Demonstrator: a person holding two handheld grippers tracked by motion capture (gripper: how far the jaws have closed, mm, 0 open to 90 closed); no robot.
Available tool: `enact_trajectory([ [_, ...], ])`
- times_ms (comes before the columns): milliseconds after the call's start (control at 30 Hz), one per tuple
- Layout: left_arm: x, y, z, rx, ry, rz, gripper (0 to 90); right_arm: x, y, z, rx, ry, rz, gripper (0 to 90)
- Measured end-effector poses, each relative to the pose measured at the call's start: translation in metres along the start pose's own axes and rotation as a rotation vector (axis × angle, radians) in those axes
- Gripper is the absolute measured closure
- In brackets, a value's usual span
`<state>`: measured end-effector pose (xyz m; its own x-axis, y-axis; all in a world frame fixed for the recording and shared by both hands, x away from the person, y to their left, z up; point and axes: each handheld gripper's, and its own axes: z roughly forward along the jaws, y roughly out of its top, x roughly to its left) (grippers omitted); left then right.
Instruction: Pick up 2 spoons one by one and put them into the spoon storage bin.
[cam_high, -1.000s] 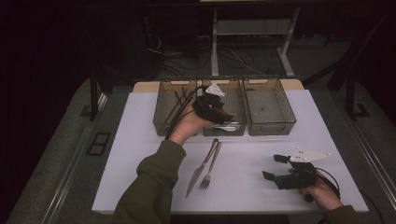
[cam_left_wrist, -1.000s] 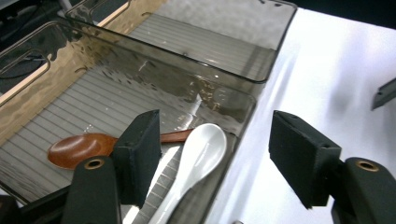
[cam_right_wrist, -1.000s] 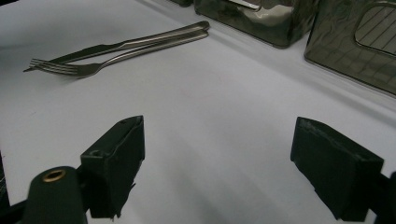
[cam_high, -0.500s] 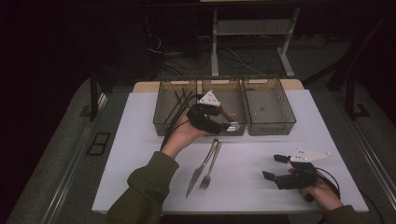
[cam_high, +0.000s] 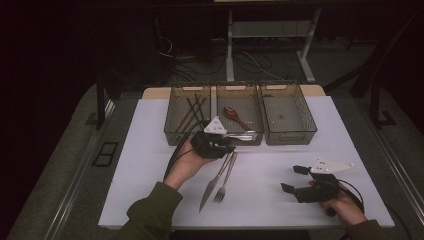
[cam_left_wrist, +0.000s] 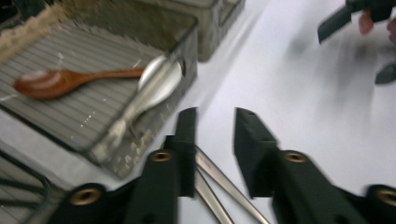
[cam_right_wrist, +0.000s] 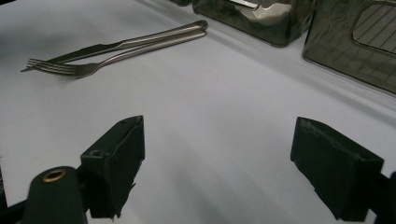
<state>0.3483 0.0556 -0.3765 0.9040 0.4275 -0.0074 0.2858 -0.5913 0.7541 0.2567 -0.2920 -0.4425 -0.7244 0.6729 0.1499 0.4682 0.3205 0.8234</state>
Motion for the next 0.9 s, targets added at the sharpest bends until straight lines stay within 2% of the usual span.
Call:
enact_trajectory([
  [133,-0.007,-0.014,-0.002,0.009,-0.015,-0.019,87.8,0.0,0.0,0.0,0.001,0.0,-0.001,17.3],
  [333,-0.018,-0.034,-0.005,0.023,-0.022,-0.032,88.4,0.0,0.0,0.0,0.001,-0.002,-0.002,17.3],
  [633,-0.035,-0.066,-0.012,0.051,-0.018,-0.078,88.4,0.0,0.0,0.0,0.001,-0.004,-0.003,17.3],
  [900,-0.046,-0.085,-0.01,0.082,-0.038,-0.108,88.4,0.001,0.0,0.001,0.003,-0.003,-0.009,17.3],
])
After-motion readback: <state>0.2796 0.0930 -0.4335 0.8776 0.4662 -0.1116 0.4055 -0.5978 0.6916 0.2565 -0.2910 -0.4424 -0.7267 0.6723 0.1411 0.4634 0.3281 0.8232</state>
